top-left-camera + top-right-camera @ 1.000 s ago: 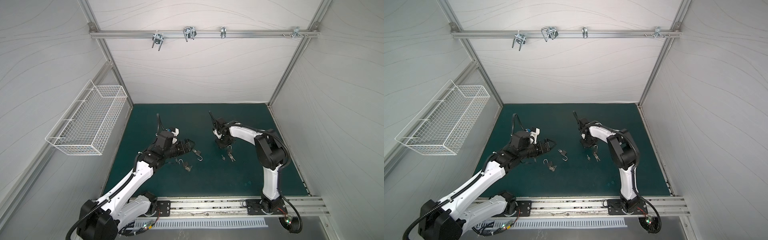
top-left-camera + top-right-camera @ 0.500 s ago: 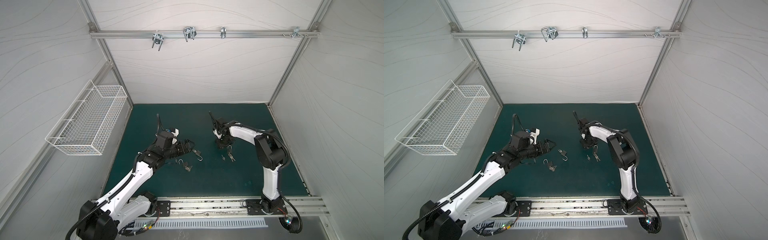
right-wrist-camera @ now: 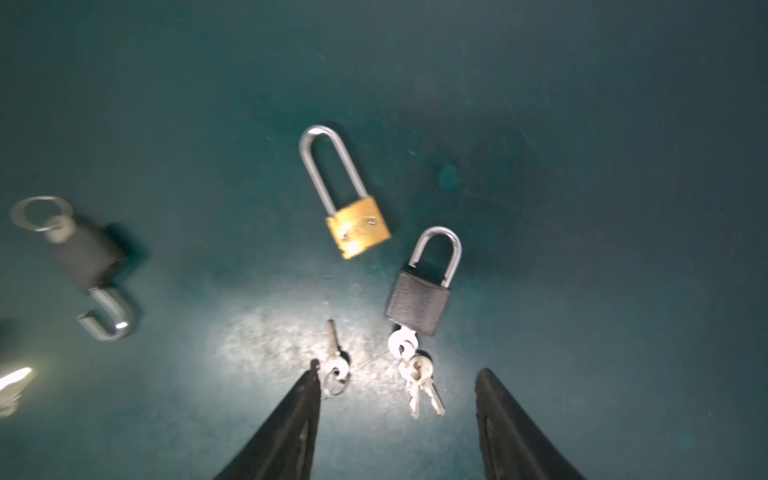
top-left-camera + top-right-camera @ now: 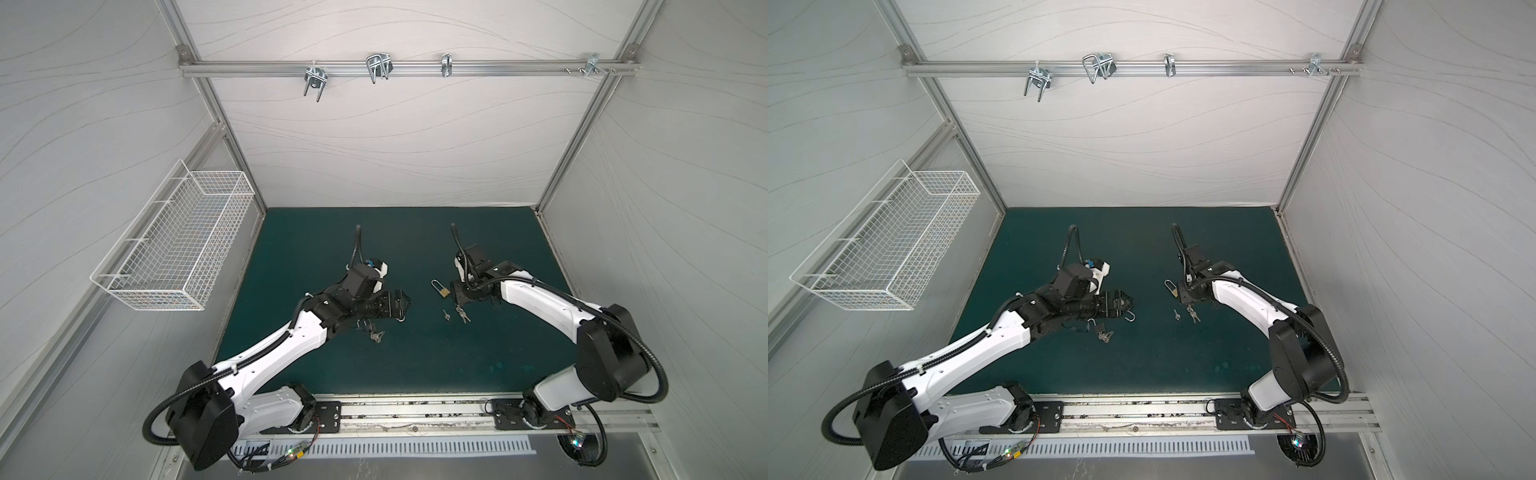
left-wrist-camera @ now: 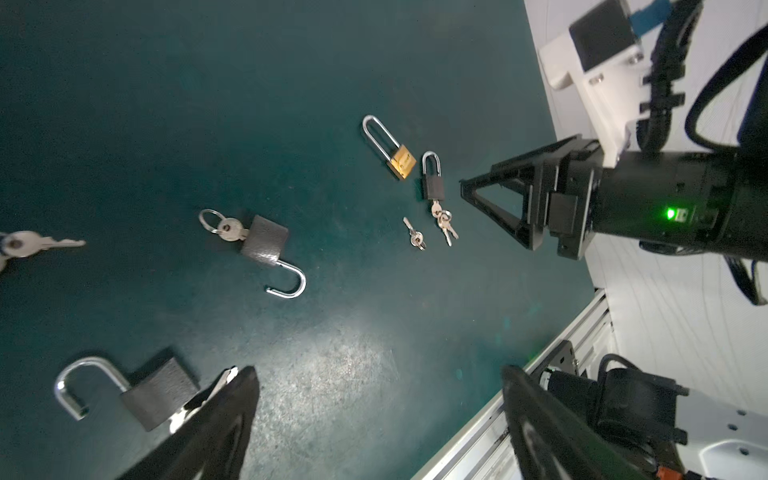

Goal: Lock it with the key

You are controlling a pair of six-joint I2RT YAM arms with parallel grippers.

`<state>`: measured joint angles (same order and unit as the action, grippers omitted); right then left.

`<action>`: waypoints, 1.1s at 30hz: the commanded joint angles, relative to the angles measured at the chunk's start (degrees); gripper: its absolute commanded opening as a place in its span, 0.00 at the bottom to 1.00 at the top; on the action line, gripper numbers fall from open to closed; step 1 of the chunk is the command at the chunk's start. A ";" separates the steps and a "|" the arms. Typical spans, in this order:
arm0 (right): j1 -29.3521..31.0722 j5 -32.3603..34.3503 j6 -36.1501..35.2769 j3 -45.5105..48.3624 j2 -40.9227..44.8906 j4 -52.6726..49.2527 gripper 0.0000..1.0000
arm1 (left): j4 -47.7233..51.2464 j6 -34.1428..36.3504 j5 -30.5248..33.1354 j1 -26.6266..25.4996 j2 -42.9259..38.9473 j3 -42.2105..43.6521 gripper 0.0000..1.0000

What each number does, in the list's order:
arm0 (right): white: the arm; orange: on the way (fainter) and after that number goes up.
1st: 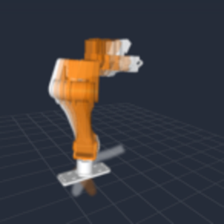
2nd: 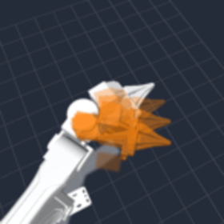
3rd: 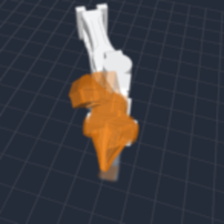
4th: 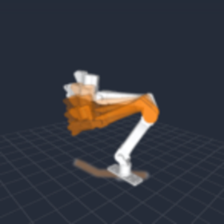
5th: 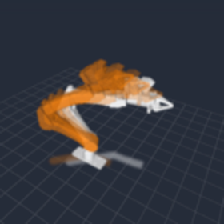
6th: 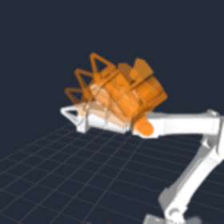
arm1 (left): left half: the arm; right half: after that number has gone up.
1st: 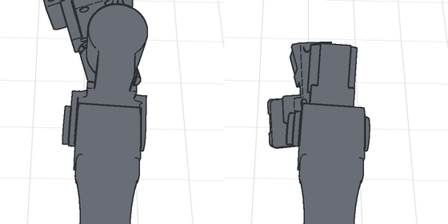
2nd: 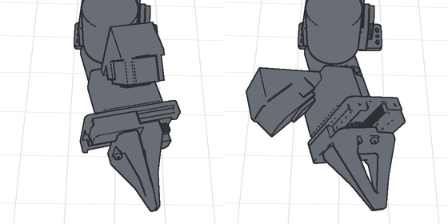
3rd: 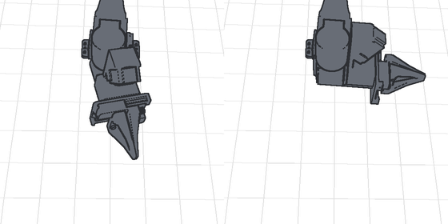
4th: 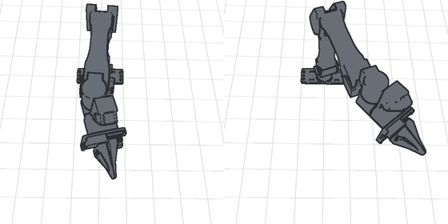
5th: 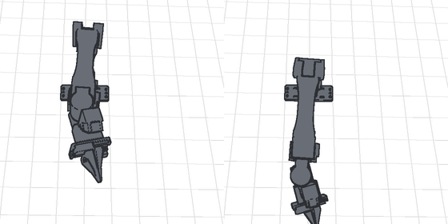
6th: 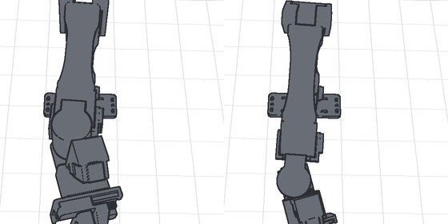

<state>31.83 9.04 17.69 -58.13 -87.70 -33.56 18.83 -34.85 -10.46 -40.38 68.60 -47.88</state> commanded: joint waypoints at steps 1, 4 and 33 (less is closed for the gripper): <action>-0.20 1.88 3.85 -0.69 -4.43 -1.81 0.58 | -4.44 0.78 1.86 -2.58 3.04 -3.49 0.92; -0.11 2.23 4.37 -1.78 -7.72 -1.77 0.56 | -6.13 -0.19 1.62 -3.08 4.09 -3.14 0.92; -0.57 3.67 3.51 -7.09 -17.57 -2.20 0.48 | -3.12 -1.23 5.52 -3.03 -3.40 1.01 0.92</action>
<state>31.62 11.86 21.19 -64.55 -103.92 -33.98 16.16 -36.01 -6.20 -43.31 65.67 -46.04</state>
